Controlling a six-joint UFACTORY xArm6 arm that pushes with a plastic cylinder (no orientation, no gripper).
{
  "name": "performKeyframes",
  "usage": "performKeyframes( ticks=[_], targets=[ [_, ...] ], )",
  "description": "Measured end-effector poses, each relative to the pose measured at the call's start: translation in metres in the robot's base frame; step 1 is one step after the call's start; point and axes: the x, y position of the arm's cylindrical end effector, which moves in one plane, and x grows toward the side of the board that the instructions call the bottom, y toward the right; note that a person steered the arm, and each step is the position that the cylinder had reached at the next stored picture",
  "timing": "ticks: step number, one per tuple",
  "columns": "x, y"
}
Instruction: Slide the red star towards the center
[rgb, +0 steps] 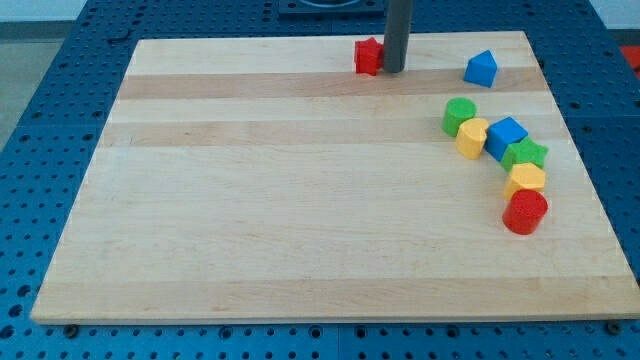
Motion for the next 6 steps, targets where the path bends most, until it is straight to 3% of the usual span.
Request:
performKeyframes(
  ticks=[2,3,5,6],
  targets=[
    [-0.037,0.000],
    [-0.005,-0.043],
    [0.109,-0.139],
    [0.110,-0.125]
  ],
)
